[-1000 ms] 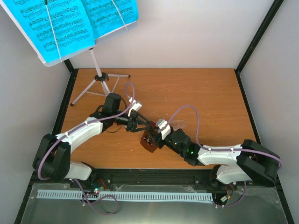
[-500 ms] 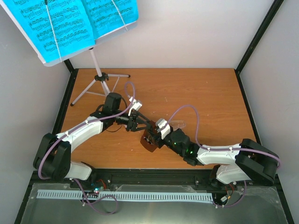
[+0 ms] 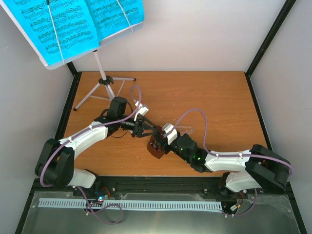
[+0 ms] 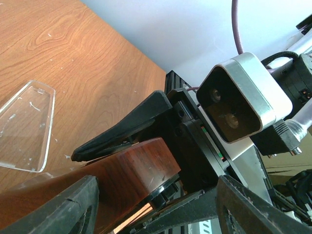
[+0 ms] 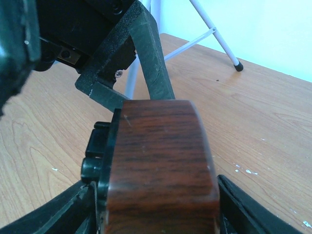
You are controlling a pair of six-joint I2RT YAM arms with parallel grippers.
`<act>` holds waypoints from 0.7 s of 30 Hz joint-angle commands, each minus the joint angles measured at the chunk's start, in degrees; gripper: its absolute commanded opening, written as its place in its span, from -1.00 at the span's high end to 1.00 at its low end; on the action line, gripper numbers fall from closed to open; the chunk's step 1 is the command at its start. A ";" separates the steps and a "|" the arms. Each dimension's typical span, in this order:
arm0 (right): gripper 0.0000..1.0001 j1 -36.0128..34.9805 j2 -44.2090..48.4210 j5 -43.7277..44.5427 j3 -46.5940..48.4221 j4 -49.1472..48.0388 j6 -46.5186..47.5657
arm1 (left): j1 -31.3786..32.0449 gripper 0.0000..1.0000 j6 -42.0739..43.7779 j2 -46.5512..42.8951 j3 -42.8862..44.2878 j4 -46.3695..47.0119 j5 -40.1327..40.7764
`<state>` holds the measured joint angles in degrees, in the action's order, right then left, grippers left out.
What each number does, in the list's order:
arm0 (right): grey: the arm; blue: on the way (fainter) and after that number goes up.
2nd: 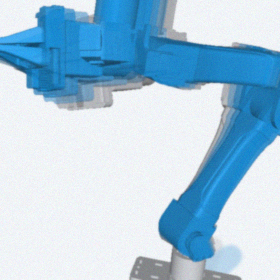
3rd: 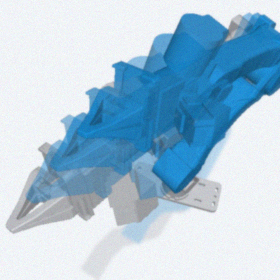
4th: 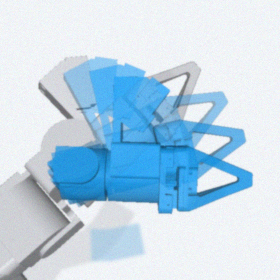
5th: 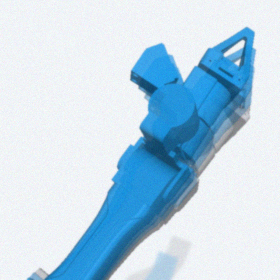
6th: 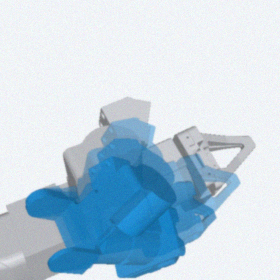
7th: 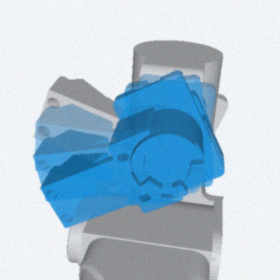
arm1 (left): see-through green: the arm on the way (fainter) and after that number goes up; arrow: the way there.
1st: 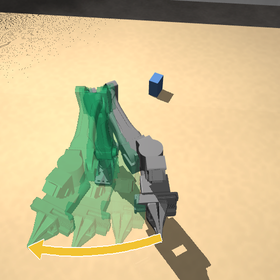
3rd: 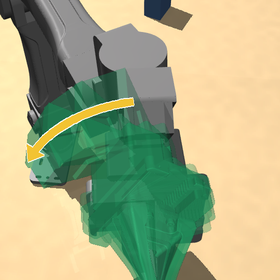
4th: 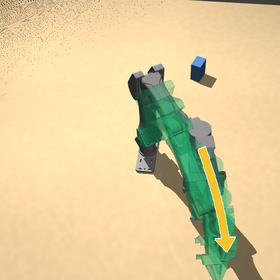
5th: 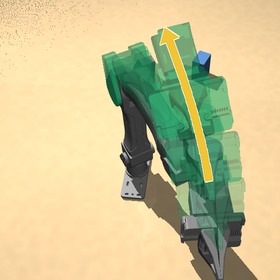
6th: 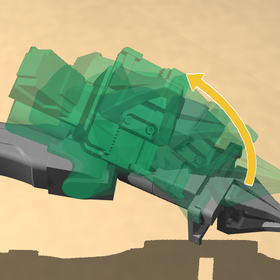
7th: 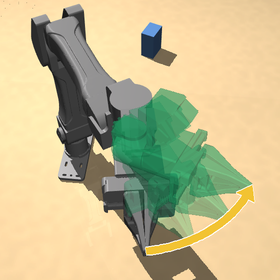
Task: Pack up the instrument practice props
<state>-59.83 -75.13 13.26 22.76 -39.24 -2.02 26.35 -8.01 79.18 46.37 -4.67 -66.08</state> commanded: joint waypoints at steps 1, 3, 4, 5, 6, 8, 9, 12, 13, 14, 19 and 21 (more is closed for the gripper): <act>-0.21 -0.30 -0.54 2.39 1.18 0.40 -0.39 | 0.72 -0.33 1.76 -0.14 2.62 -1.44 0.92; -0.28 -0.29 -0.24 2.54 1.10 0.76 -0.10 | 0.72 -0.40 2.33 -1.11 2.72 -1.93 3.77; -0.32 -0.28 0.16 2.50 1.07 0.99 0.04 | 0.72 -0.51 2.51 -1.70 2.66 -2.00 5.10; -0.38 -0.31 0.62 2.21 0.99 1.24 0.20 | 0.71 -0.60 2.59 -2.31 2.57 -1.97 6.47; -0.45 -0.29 1.21 1.84 0.89 1.63 0.36 | 0.72 -0.68 2.56 -2.80 2.52 -1.94 7.67; -0.64 -0.29 3.08 1.20 0.57 2.28 0.67 | 0.73 -0.79 2.56 -4.03 2.20 -1.49 9.86; -0.73 -0.30 3.98 0.80 0.47 2.76 0.97 | 0.72 -0.84 2.52 -4.68 2.01 -1.31 11.02; -0.90 -0.29 7.42 -0.62 0.14 4.87 1.40 | 0.72 -0.93 2.53 -7.17 1.35 -0.51 14.85; -0.93 -0.28 8.76 -1.13 -0.03 5.61 1.36 | 0.72 -0.95 2.65 -8.26 1.05 -0.18 16.17; -0.94 -0.28 10.21 -1.76 -0.21 6.41 1.21 | 0.73 -0.96 2.65 -9.30 0.67 0.36 17.76; -1.00 -0.07 20.14 -2.72 -1.53 11.90 -1.90 | 0.72 -0.98 -0.14 -16.87 -3.37 7.15 22.87; -1.00 0.41 24.60 -1.31 -1.11 16.57 -4.09 | 0.72 -0.98 -4.92 -19.62 -7.42 12.29 23.30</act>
<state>-59.81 -57.49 11.14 22.20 -30.22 -2.35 26.63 -7.31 64.58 43.99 -2.15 -46.72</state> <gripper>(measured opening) 0.998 0.990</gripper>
